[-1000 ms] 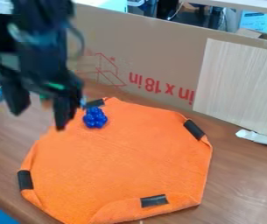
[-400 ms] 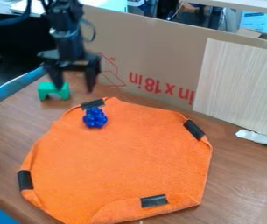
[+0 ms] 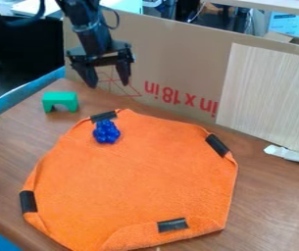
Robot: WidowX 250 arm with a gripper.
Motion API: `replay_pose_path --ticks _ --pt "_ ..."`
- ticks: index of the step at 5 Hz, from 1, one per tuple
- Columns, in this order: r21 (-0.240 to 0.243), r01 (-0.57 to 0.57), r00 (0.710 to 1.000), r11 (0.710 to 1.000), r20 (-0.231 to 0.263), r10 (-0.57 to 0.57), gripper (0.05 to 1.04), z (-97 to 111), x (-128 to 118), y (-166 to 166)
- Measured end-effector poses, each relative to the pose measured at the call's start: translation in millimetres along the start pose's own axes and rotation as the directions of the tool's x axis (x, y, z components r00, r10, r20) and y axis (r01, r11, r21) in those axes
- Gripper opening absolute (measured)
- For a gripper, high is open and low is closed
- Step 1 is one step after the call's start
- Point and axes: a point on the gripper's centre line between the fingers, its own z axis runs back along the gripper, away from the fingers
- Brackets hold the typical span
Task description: Moved the blue block from the cloth to the table
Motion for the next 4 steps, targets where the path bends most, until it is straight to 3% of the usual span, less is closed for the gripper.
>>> replay_pose_path --ticks 1,2,3,4 --pt "0.018 -0.010 0.999 1.000 -0.042 0.011 1.000 -21 -9 4" --pt "0.057 0.019 0.989 0.998 -0.144 -0.010 1.000 -39 -22 3" --pt "0.138 0.064 0.970 0.988 -0.241 -0.029 1.000 -42 -25 5" --pt "0.197 0.089 0.961 0.976 -0.275 -0.032 1.000 -46 -31 8"
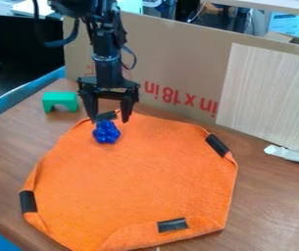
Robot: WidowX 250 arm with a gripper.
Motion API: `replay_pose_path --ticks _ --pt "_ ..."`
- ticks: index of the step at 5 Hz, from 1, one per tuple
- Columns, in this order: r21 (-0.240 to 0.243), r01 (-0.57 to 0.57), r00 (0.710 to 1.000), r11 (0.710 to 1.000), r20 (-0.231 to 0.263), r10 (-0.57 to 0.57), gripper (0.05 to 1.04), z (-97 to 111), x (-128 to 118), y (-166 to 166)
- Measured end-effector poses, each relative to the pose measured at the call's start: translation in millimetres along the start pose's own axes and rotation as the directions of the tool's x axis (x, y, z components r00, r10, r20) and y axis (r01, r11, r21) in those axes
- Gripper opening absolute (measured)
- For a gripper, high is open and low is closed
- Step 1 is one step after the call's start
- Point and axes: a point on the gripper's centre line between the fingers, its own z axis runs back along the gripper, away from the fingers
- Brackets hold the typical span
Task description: Moved the blue block from the cloth to the table
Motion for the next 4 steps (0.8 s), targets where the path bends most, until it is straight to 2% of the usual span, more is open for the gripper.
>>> replay_pose_path --ticks 1,3,4 --pt "0.071 0.003 1.000 0.997 0.029 -0.005 1.000 -3 2 3" --pt "0.079 -0.017 0.999 0.997 0.047 0.014 1.000 -15 0 8" --pt "0.063 -0.048 0.999 0.997 0.013 0.048 0.952 -26 -3 17"
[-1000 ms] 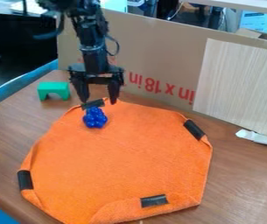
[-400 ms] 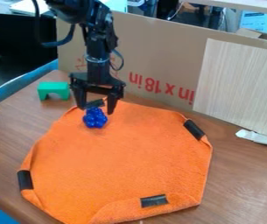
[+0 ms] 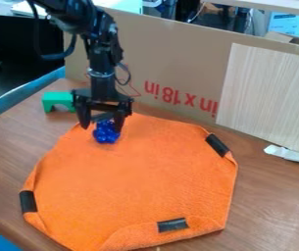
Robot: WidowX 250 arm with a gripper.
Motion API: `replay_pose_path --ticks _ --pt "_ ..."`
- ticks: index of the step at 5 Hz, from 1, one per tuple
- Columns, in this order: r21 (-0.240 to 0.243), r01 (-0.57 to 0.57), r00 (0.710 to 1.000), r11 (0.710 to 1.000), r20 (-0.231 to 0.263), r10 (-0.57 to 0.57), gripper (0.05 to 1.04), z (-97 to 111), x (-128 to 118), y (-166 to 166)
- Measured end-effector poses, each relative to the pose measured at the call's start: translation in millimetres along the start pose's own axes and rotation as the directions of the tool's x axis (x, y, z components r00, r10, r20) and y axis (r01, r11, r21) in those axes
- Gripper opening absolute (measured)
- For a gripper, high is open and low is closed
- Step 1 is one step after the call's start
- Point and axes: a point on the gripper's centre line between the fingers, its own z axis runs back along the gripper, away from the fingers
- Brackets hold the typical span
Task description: Moved the blue block from the cloth to the table
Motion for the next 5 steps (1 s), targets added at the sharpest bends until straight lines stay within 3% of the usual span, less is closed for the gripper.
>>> replay_pose_path --ticks 2,3,5 --pt "-0.061 -0.028 1.000 0.998 -0.015 0.027 0.444 1 -1 4" --pt "-0.082 -0.026 1.000 0.996 -0.013 0.025 0.270 3 -2 6" --pt "-0.127 -0.073 0.994 0.989 0.066 0.082 0.264 45 -7 37"
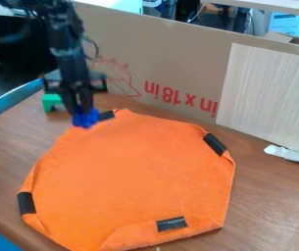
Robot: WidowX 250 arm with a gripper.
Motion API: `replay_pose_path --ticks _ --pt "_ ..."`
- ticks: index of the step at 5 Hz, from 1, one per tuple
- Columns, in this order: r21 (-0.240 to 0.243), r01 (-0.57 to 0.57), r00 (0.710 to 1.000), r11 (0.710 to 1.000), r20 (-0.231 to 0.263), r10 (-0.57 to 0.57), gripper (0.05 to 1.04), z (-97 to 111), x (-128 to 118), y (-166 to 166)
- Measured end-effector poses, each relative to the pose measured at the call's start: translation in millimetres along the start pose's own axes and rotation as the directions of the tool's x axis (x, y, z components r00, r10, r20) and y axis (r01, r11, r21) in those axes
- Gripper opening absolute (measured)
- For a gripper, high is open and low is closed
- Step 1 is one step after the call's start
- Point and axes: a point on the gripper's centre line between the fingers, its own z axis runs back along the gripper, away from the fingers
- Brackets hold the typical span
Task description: Moved the blue block from the cloth to the table
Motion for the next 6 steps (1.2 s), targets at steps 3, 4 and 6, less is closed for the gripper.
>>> replay_pose_path --ticks 3,4,6 --pt "0.022 -0.269 0.963 0.963 0.027 0.269 0.264 31 2 102" --pt "-0.014 -0.363 0.931 0.932 -0.035 0.363 0.264 14 -4 132" --pt "0.008 -0.349 0.937 0.937 -0.002 0.349 0.264 -13 -10 144"
